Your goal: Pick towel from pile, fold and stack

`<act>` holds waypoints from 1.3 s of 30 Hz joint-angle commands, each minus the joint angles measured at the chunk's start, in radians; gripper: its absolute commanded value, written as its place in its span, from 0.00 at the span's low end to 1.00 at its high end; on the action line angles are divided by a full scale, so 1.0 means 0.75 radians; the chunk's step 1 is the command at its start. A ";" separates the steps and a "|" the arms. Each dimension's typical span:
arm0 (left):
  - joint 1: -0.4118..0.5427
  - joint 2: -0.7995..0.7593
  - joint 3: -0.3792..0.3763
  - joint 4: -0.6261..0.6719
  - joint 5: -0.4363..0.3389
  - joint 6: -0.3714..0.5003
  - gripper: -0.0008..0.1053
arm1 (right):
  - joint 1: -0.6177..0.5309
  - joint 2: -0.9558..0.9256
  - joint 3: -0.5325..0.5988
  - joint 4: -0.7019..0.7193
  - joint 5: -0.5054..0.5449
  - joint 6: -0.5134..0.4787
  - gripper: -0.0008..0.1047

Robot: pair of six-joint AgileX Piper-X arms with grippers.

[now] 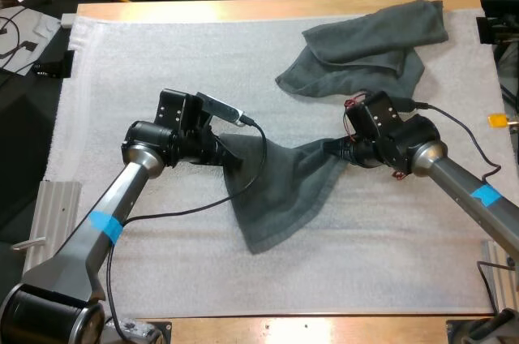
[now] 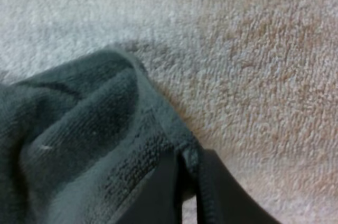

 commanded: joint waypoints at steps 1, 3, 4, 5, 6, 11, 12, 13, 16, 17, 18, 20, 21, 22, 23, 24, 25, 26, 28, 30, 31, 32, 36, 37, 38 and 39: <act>0.015 0.025 -0.005 -0.044 0.007 0.003 0.01 | -0.025 0.012 -0.002 -0.035 -0.002 0.015 0.01; 0.023 0.038 -0.001 -0.048 0.009 0.006 0.01 | -0.031 0.016 -0.002 -0.056 0.013 0.029 0.01; 0.027 0.043 0.000 -0.055 0.006 0.010 0.01 | -0.037 0.018 -0.003 -0.061 0.012 0.034 0.01; 0.032 0.051 0.001 -0.060 0.006 0.013 0.01 | -0.040 0.019 -0.002 -0.062 0.011 0.037 0.01; 0.033 0.054 -0.002 -0.060 0.003 0.015 0.00 | -0.042 0.020 0.000 -0.064 0.012 0.035 0.01; 0.034 0.065 -0.002 -0.071 -0.024 0.023 0.15 | -0.042 0.027 0.001 -0.072 0.014 0.040 0.00; 0.030 0.070 -0.006 -0.072 -0.065 0.020 0.32 | -0.038 0.026 0.003 -0.073 0.012 0.043 0.01; 0.033 0.070 -0.007 -0.070 -0.091 0.019 0.39 | -0.039 0.026 0.006 -0.069 0.012 0.047 0.03; 0.039 0.061 -0.040 -0.053 -0.280 -0.014 0.61 | -0.042 0.025 0.005 -0.071 -0.002 0.079 0.40; 0.036 0.059 -0.050 -0.048 -0.292 -0.019 0.60 | -0.041 0.032 0.007 -0.079 -0.008 0.079 0.48; 0.039 0.059 -0.064 -0.032 -0.302 -0.024 0.59 | -0.038 0.030 0.010 -0.084 -0.016 0.075 0.55; 0.036 0.035 -0.089 -0.003 -0.282 -0.031 0.55 | -0.043 0.020 0.007 -0.083 -0.032 0.059 0.63; 0.032 0.017 -0.103 0.013 -0.264 -0.031 0.54 | -0.038 0.011 0.007 -0.087 -0.037 0.042 0.63; 0.034 -0.005 -0.111 0.025 -0.251 -0.028 0.53 | -0.040 0.003 0.007 -0.091 -0.042 0.028 0.63; 0.034 0.010 -0.098 0.015 -0.252 -0.018 0.54 | -0.039 0.013 0.002 -0.084 -0.024 0.032 0.63; 0.034 0.019 -0.090 0.009 -0.253 -0.013 0.54 | -0.038 0.018 -0.001 -0.081 -0.015 0.035 0.63; 0.033 0.005 -0.088 0.022 -0.250 -0.007 0.54 | -0.038 0.011 -0.003 -0.067 -0.008 0.013 0.64; 0.033 -0.013 -0.092 0.033 -0.248 -0.007 0.54 | -0.038 0.001 -0.003 -0.056 -0.005 -0.006 0.64; 0.035 -0.054 -0.093 0.068 -0.245 -0.003 0.54 | -0.037 -0.023 -0.002 -0.032 -0.001 -0.044 0.64; 0.036 -0.102 -0.092 0.106 -0.238 0.000 0.54 | -0.034 -0.053 -0.001 0.002 0.003 -0.080 0.63; 0.036 -0.129 -0.092 0.129 -0.234 -0.001 0.54 | -0.035 -0.075 -0.001 0.021 0.004 -0.098 0.63; 0.038 -0.159 -0.092 0.154 -0.226 -0.001 0.54 | -0.032 -0.092 -0.001 0.041 0.006 -0.116 0.63; 0.040 -0.283 -0.092 0.268 -0.186 -0.016 0.54 | -0.031 -0.184 -0.001 0.141 0.006 -0.174 0.62; 0.040 -0.313 -0.089 0.295 -0.175 -0.021 0.54 | -0.032 -0.205 -0.002 0.165 0.005 -0.184 0.62; 0.039 -0.342 -0.089 0.324 -0.164 -0.030 0.54 | -0.031 -0.229 -0.003 0.192 0.004 -0.195 0.62; 0.039 -0.374 -0.089 0.353 -0.153 -0.038 0.54 | -0.029 -0.254 -0.004 0.218 0.004 -0.205 0.63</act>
